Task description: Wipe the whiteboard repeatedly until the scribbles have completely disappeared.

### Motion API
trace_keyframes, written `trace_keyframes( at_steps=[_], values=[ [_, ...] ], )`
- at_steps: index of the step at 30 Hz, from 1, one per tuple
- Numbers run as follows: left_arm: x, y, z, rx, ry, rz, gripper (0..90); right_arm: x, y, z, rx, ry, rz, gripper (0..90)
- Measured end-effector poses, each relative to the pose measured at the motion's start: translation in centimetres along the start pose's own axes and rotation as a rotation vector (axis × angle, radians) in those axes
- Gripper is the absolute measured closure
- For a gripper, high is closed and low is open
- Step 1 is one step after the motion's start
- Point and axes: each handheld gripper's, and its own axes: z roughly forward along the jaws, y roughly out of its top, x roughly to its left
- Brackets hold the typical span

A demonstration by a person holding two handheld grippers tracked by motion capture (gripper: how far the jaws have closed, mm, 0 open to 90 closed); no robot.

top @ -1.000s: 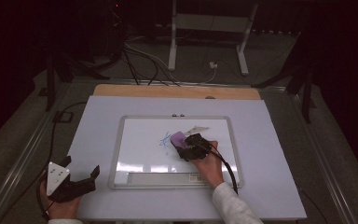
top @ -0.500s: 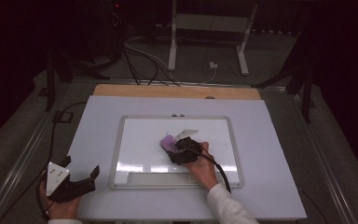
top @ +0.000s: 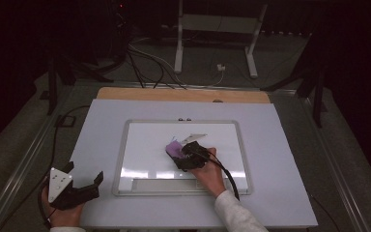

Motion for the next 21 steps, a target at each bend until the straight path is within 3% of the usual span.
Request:
trace_keyframes(
  at_steps=[2,4,6,11,14,17,21],
  values=[
    [0.0,0.0,0.0,0.0,0.0,0.0,0.4,-1.1,0.0,0.0,0.001,-0.042,0.035,41.1],
    [0.0,0.0,0.1,-0.001,-0.001,0.001,0.4,-1.7,0.0,0.0,0.0,-0.04,0.068,41.0],
    [-0.1,0.0,0.2,0.003,-0.002,0.005,0.5,-1.2,0.0,-0.1,-0.002,-0.059,0.046,41.0],
    [-0.1,0.0,0.1,0.003,-0.001,0.004,0.5,1.0,0.0,0.1,0.0,0.034,-0.024,41.0],
    [0.0,0.0,0.0,0.0,0.001,-0.001,0.4,0.5,0.1,0.2,0.007,0.045,-0.015,41.1],
    [0.1,0.0,0.0,0.002,0.001,-0.005,0.4,-1.4,0.2,0.0,0.01,-0.031,0.021,41.0],
    [0.0,0.0,0.1,0.0,0.001,-0.006,0.5,-4.8,0.3,-0.1,0.007,-0.129,0.128,41.1]
  ],
)
